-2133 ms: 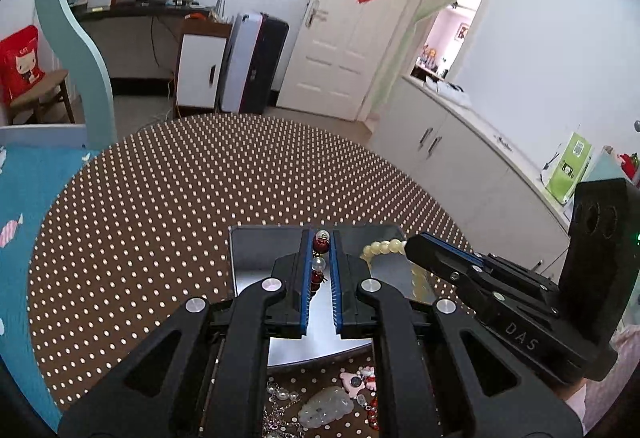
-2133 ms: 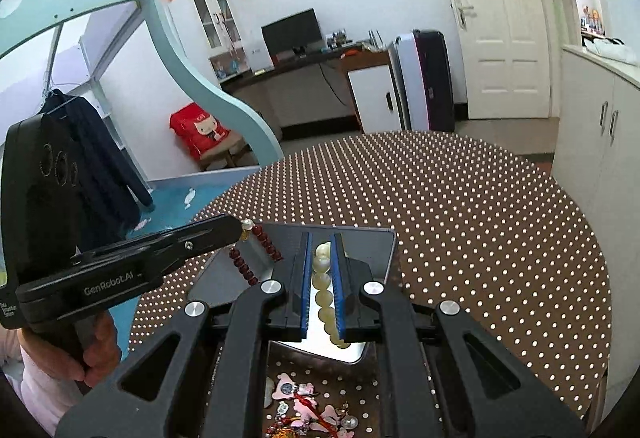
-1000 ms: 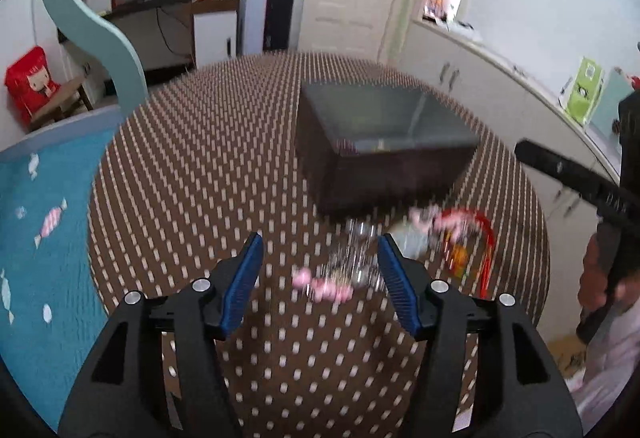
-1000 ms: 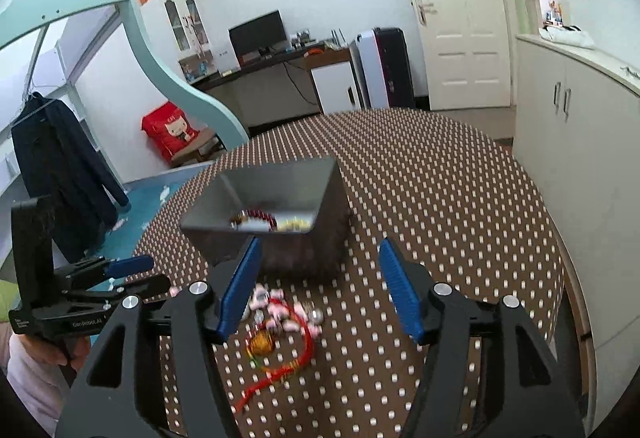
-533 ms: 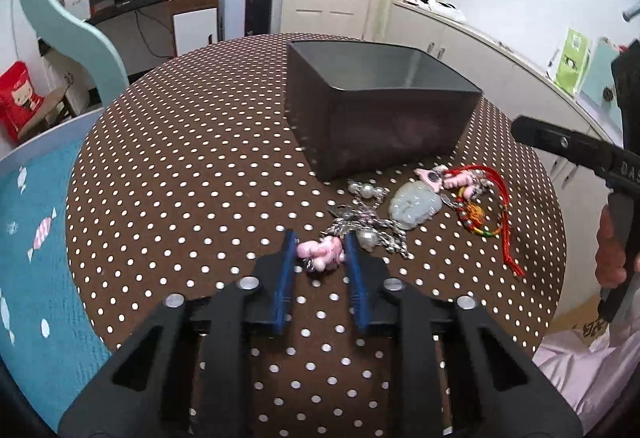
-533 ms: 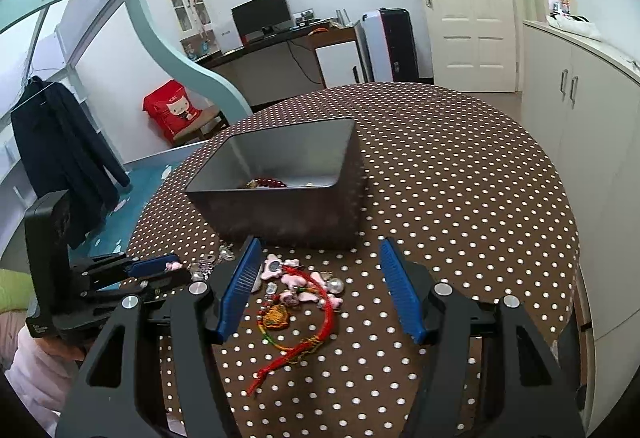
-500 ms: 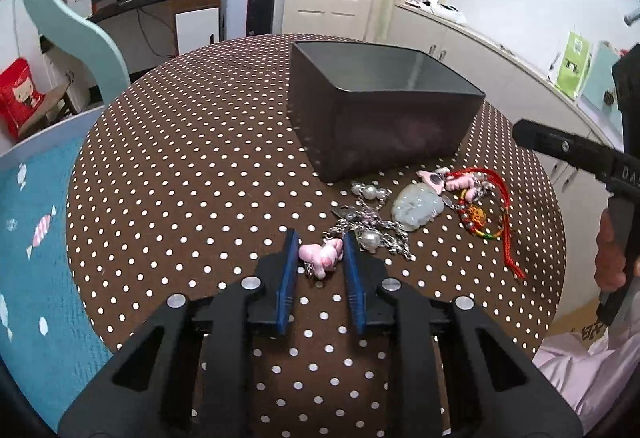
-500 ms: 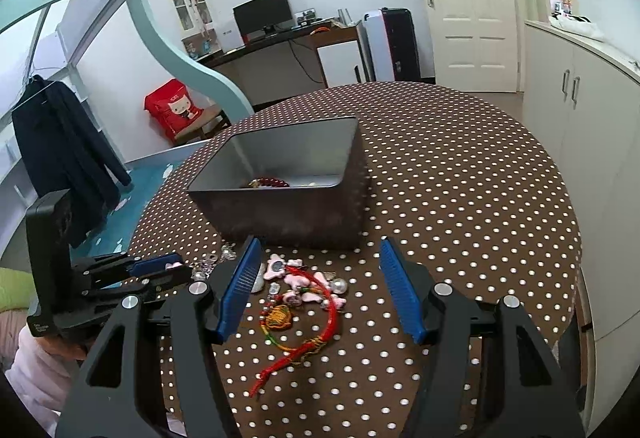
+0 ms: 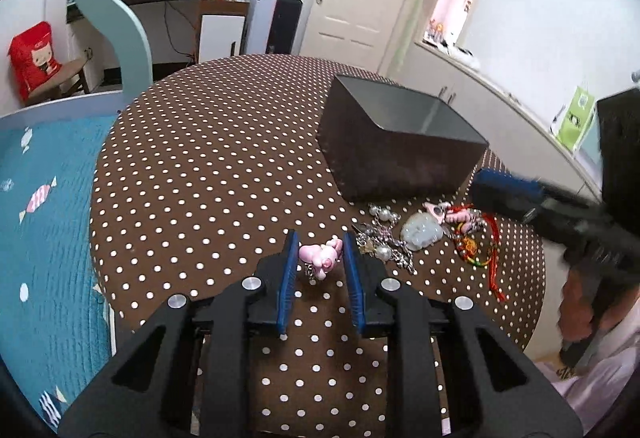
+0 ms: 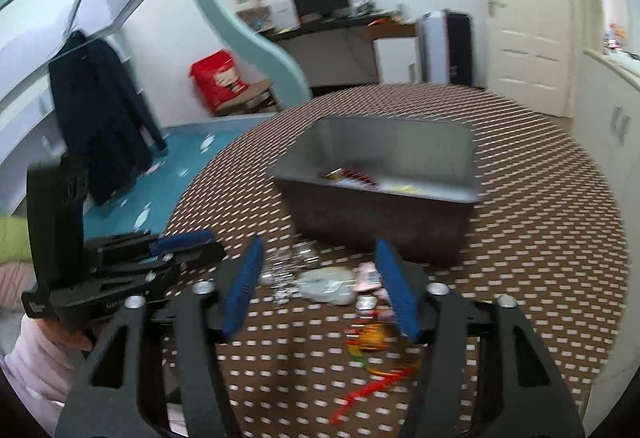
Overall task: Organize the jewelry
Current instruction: 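Grasp the pink charm with the left gripper while the right gripper reaches the silver chain, then grasp the silver chain with the right gripper and lift it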
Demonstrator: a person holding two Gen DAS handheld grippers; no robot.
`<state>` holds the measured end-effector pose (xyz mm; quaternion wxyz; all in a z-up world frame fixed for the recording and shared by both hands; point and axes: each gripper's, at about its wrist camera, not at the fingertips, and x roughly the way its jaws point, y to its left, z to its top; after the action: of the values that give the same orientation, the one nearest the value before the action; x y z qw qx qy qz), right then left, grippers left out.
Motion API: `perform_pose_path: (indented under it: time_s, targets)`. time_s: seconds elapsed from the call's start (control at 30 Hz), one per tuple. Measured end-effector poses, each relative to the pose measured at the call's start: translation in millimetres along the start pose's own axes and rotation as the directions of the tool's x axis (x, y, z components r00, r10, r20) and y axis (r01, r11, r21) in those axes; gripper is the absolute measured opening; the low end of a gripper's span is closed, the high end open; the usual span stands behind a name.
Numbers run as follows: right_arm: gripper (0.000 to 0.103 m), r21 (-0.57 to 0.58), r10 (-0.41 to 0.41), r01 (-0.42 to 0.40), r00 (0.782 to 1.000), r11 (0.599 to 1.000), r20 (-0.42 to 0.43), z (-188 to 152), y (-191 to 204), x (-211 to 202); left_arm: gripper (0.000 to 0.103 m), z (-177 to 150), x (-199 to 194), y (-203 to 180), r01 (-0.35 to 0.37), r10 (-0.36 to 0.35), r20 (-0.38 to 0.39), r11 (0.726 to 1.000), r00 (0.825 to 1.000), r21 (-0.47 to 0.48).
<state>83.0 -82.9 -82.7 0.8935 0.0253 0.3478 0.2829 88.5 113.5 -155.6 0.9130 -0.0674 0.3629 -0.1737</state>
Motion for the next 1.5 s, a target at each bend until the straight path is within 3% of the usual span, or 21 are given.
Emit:
perform_pose_path:
  time_s: [0.13, 0.4, 0.5, 0.67, 0.8, 0.97, 1.03, 1.1, 1.27, 1.33, 1.5]
  targets:
    - [0.026, -0.035, 0.014, -0.015, 0.998, 0.999, -0.054, -1.3, 12.4, 21.2, 0.023, -0.9, -4.0, 2.6, -0.004, 0.004, 0.015, 1.0, 1.0, -0.024]
    - [0.01, -0.074, -0.055, 0.047, 0.992, 0.996, -0.109, 0.8, 14.4, 46.7, 0.023, 0.5, -3.9, 4.4, 0.01, -0.009, 0.03, 0.999, 1.0, -0.036]
    - [0.009, -0.128, -0.113, 0.096, 0.985, 0.987, -0.132, -4.3, 19.1, 59.3, 0.023, 3.1, -0.7, 5.2, 0.011, -0.01, 0.025, 0.999, 1.0, -0.037]
    - [0.0, -0.16, -0.121, 0.095, 0.98, 0.982, -0.157, -5.1, 21.2, 70.8, 0.023, 4.2, 3.3, 6.9, 0.012, -0.011, 0.021, 0.999, 1.0, -0.045]
    - [0.0, -0.09, -0.083, 0.07, 0.985, 0.993, -0.153, -2.3, 7.1, 72.1, 0.023, 4.4, 2.0, 8.2, 0.015, -0.014, 0.029, 0.999, 0.999, -0.052]
    - [0.005, -0.089, -0.073, 0.06, 0.987, 0.994, -0.146, 2.4, 6.8, 63.3, 0.023, 4.4, -1.4, 11.6, 0.012, -0.01, 0.035, 0.998, 0.999, -0.056]
    - [0.019, -0.109, -0.081, 0.066, 0.986, 0.992, -0.143, 5.8, 11.2, 63.3, 0.023, 3.9, -2.0, 13.7, 0.013, -0.011, 0.037, 0.998, 0.999, -0.063]
    - [0.023, -0.121, -0.088, 0.07, 0.984, 0.99, -0.153, 7.9, 13.6, 69.7, 0.023, 4.1, -2.8, 14.7, 0.011, -0.009, 0.037, 0.998, 0.999, -0.067]
    - [0.022, -0.112, -0.084, 0.064, 0.979, 0.992, -0.188, 8.1, 15.4, 77.4, 0.023, 3.7, -4.1, 15.4, 0.018, -0.015, 0.04, 0.997, 0.999, -0.07]
    - [0.01, -0.112, -0.11, 0.091, 0.976, 0.99, -0.187, 8.5, 14.7, 77.9, 0.023, 3.4, -2.3, 15.4, 0.018, -0.015, 0.037, 0.997, 0.999, -0.074]
    - [0.007, -0.105, -0.108, 0.09, 0.977, 0.99, -0.185, 7.2, 11.2, 76.1, 0.023, 4.7, -1.8, 12.4, 0.03, -0.027, 0.041, 0.997, 0.999, -0.072]
